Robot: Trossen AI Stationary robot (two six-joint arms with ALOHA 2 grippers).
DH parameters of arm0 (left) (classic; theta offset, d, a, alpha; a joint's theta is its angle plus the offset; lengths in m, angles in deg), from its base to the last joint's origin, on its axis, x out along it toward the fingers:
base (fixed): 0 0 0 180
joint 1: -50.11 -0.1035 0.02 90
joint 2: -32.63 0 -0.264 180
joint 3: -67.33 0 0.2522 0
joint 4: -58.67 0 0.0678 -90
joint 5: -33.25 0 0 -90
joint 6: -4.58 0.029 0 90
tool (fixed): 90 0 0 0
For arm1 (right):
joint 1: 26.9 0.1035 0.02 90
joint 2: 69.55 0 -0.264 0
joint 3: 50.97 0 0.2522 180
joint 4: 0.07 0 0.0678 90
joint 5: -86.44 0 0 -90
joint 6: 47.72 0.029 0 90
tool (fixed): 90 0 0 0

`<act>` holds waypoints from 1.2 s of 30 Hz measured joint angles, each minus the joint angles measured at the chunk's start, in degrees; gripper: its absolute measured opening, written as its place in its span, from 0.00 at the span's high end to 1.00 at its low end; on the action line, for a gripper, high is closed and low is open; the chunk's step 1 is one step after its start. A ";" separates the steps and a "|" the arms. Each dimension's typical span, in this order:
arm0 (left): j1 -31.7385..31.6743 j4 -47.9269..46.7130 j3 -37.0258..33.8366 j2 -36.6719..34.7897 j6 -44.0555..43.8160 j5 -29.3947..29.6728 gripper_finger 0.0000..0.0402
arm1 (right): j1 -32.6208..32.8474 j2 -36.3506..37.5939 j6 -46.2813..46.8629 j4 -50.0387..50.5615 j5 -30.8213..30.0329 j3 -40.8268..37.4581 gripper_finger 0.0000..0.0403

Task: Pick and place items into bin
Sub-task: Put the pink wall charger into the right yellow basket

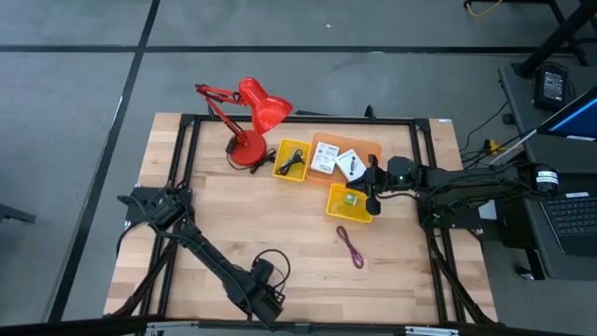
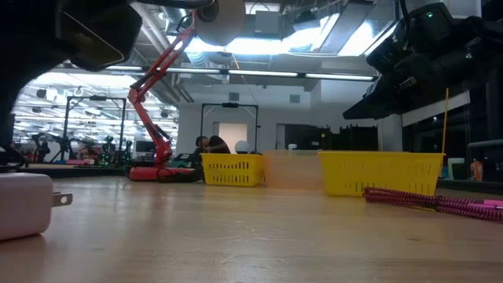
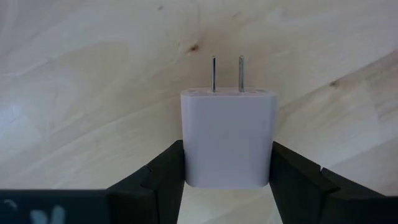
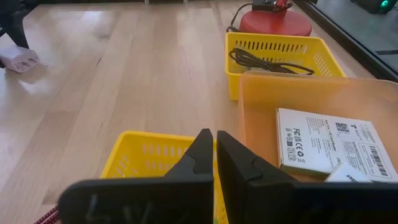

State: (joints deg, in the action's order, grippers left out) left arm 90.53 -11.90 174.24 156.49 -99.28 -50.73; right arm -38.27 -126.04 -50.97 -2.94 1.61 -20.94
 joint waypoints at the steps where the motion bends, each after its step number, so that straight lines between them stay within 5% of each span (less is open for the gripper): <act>1: 0.15 0.00 0.00 0.00 0.61 0.14 0.53 | 0.00 0.00 0.00 0.00 0.00 0.00 0.99; 18: 0.02 -3.58 7.43 -1.56 12.10 2.35 0.53 | -0.01 0.00 -0.02 0.18 0.00 0.00 0.99; 29: -0.49 -5.12 8.35 -10.00 27.51 24.03 0.53 | 0.00 0.00 -0.02 0.31 0.46 0.00 0.99; 36: -3.18 -5.86 8.33 -12.81 40.00 31.29 0.53 | 0.00 0.00 -0.11 0.27 0.57 0.00 0.99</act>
State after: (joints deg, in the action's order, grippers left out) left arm 87.35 -17.76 182.57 143.68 -59.28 -19.44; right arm -38.27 -126.04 -51.07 -2.67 2.18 -20.94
